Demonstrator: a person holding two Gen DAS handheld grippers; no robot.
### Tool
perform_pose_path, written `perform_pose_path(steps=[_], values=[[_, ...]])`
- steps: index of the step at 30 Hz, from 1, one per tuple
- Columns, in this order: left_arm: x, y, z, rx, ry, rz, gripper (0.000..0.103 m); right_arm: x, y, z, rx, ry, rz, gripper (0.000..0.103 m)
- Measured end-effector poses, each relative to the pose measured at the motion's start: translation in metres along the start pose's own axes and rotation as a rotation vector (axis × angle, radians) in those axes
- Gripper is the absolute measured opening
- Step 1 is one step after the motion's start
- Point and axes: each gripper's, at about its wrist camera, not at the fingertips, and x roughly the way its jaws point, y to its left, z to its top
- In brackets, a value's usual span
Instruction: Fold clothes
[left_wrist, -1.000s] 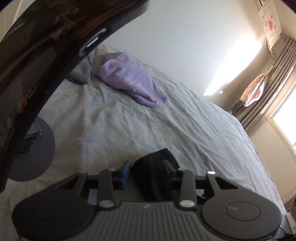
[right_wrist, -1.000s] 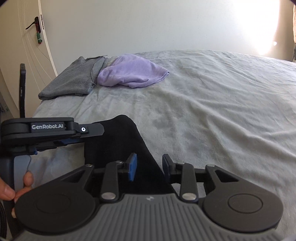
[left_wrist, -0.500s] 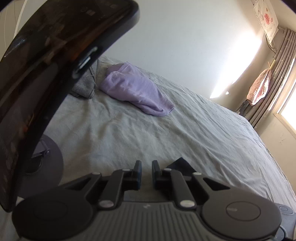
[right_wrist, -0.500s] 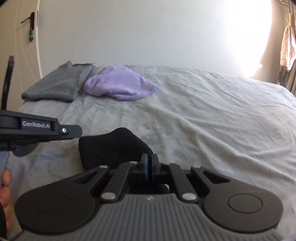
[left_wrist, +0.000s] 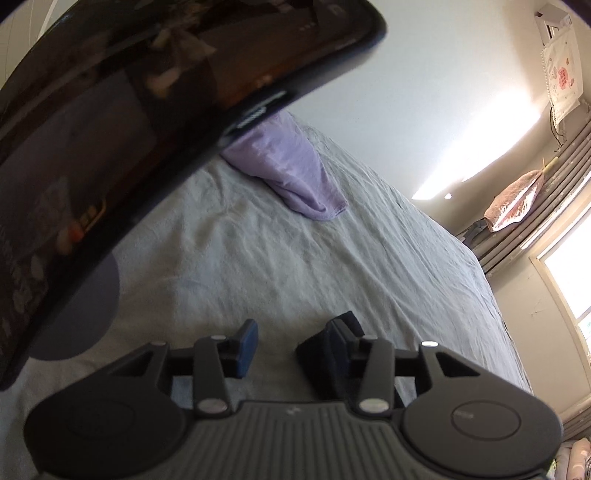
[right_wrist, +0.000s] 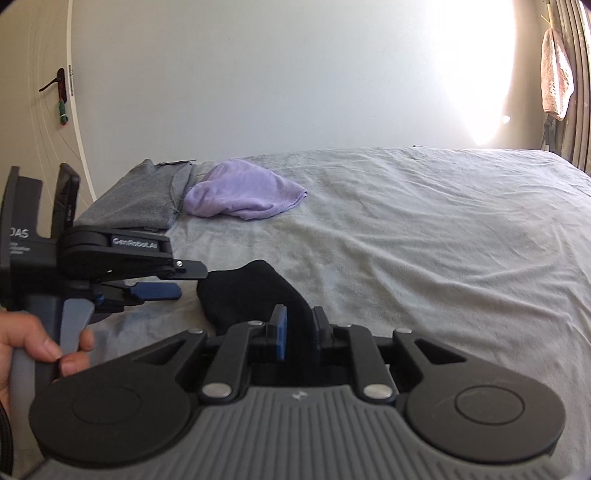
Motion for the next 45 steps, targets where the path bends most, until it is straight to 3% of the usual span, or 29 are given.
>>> perform_pose_path(steps=[3, 8, 9, 10, 11, 12, 13, 16, 20, 21, 23, 24, 25, 29, 31, 35, 38, 41, 45], values=[[0.003, -0.003, -0.003, 0.015, 0.027, -0.015, 0.047, -0.002, 0.019, -0.007, -0.037, 0.017, 0.044, 0.018], [0.011, -0.007, -0.006, 0.056, 0.05, -0.04, 0.045, 0.018, 0.041, -0.019, -0.13, 0.085, 0.016, 0.022], [0.013, -0.007, -0.006, 0.062, 0.056, -0.045, 0.035, 0.024, 0.042, -0.022, -0.143, 0.104, 0.003, 0.022], [0.015, -0.008, -0.006, 0.07, 0.066, -0.046, 0.013, 0.029, 0.043, -0.026, -0.153, 0.118, -0.008, 0.022], [0.017, -0.008, -0.005, 0.076, 0.072, -0.045, 0.006, 0.034, 0.043, -0.03, -0.162, 0.131, -0.018, 0.022], [0.018, -0.008, -0.004, 0.077, 0.07, -0.039, 0.007, 0.036, 0.044, -0.032, -0.165, 0.127, -0.022, 0.02], [0.018, -0.007, -0.002, 0.078, 0.061, -0.034, 0.007, 0.037, 0.045, -0.032, -0.166, 0.118, -0.025, 0.008], [0.018, -0.006, 0.005, 0.083, 0.034, -0.017, 0.007, 0.036, 0.046, -0.031, -0.134, 0.092, 0.012, 0.008], [0.027, -0.005, 0.006, 0.089, 0.076, 0.02, 0.011, 0.042, 0.048, -0.029, -0.109, 0.116, 0.041, 0.015], [0.024, -0.007, 0.006, 0.095, 0.069, 0.02, 0.014, 0.041, 0.048, -0.029, -0.104, 0.118, 0.042, 0.017], [0.018, -0.011, 0.004, 0.108, 0.047, 0.022, 0.033, 0.03, 0.044, -0.026, -0.07, 0.088, 0.052, 0.023], [0.014, -0.014, 0.003, 0.118, 0.023, 0.027, 0.047, 0.023, 0.042, -0.024, -0.05, 0.061, 0.054, 0.027], [0.009, -0.017, 0.003, 0.129, 0.0, 0.031, 0.051, 0.017, 0.038, -0.023, -0.035, 0.041, 0.044, 0.028], [-0.001, -0.027, 0.001, 0.186, -0.047, 0.011, 0.047, 0.013, 0.031, -0.026, -0.044, 0.065, -0.058, 0.028], [-0.004, -0.032, -0.002, 0.223, -0.053, -0.008, 0.032, 0.016, 0.029, -0.03, -0.066, 0.101, -0.097, 0.028], [-0.002, -0.048, -0.012, 0.341, -0.038, -0.12, 0.03, 0.021, 0.032, -0.04, -0.077, 0.129, -0.115, 0.028], [0.015, -0.068, -0.025, 0.486, 0.07, -0.218, 0.03, 0.015, 0.03, -0.041, -0.06, 0.123, -0.126, 0.028], [0.043, -0.073, -0.044, 0.58, 0.229, -0.246, 0.033, 0.004, 0.029, -0.043, -0.061, 0.13, -0.157, 0.028], [0.052, -0.07, -0.039, 0.637, 0.217, -0.255, 0.033, -0.015, 0.027, -0.05, -0.053, 0.142, -0.199, 0.028]])
